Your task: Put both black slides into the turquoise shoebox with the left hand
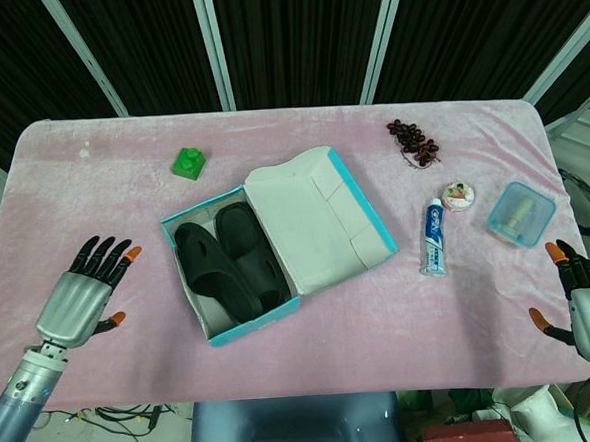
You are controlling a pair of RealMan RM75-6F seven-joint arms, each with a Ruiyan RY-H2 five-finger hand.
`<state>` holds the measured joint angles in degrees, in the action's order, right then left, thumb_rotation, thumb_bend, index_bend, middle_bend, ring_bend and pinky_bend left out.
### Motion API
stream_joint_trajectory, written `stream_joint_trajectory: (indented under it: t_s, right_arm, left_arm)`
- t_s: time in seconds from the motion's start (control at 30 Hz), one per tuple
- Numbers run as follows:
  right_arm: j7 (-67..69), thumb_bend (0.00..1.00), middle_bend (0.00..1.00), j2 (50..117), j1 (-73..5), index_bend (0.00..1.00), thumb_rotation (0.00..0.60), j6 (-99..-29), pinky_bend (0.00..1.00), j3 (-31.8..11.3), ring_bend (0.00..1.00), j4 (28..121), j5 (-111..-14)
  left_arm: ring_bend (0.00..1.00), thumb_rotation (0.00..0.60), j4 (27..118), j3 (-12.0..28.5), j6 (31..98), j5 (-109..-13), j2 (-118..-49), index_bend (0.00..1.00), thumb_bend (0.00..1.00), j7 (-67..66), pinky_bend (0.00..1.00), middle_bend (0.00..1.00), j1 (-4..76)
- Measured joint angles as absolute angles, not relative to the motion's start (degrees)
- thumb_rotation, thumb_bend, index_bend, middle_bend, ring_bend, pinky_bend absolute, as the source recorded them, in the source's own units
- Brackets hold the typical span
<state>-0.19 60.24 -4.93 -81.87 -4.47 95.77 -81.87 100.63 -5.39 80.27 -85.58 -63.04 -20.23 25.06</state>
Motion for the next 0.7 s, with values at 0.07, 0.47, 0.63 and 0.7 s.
stream_joint_trajectory:
  t_s: [0.07,0.47,0.63,0.7]
  right_arm:
    - [-0.16,0.16,0.05,60.67,-4.82,0.0,0.6,-82.91,0.15,-4.34,0.12,94.62,-83.36]
    - [-0.01,0.16,0.05,61.18,-4.76,0.0,0.6,-83.13,0.15,-3.57,0.12,92.83,-85.11]
    - [-0.21,0.16,0.05,61.27,-4.63,0.0,0.6,-83.32,0.15,-3.54,0.12,92.86,-85.07]
    - [-0.02,0.16,0.05,61.4,-4.62,0.0,0.6,-83.42,0.15,-3.6,0.12,92.87,-85.07]
  left_arm:
    - [0.0,0.6,100.8,-6.02,82.17,-84.84,-62.63,0.03,0.12,-19.61,0.03,0.03,22.85]
    - [0.0,0.6,90.24,-7.7,91.64,-87.49,-65.77,0.05,0.12,-6.27,0.0,0.04,12.73]
    - [0.0,0.6,88.67,-6.87,93.7,-88.95,-66.29,0.05,0.12,-4.1,0.0,0.03,10.82]
    - [0.0,0.6,88.74,-6.51,93.27,-88.64,-66.15,0.05,0.12,-3.75,0.0,0.03,10.47]
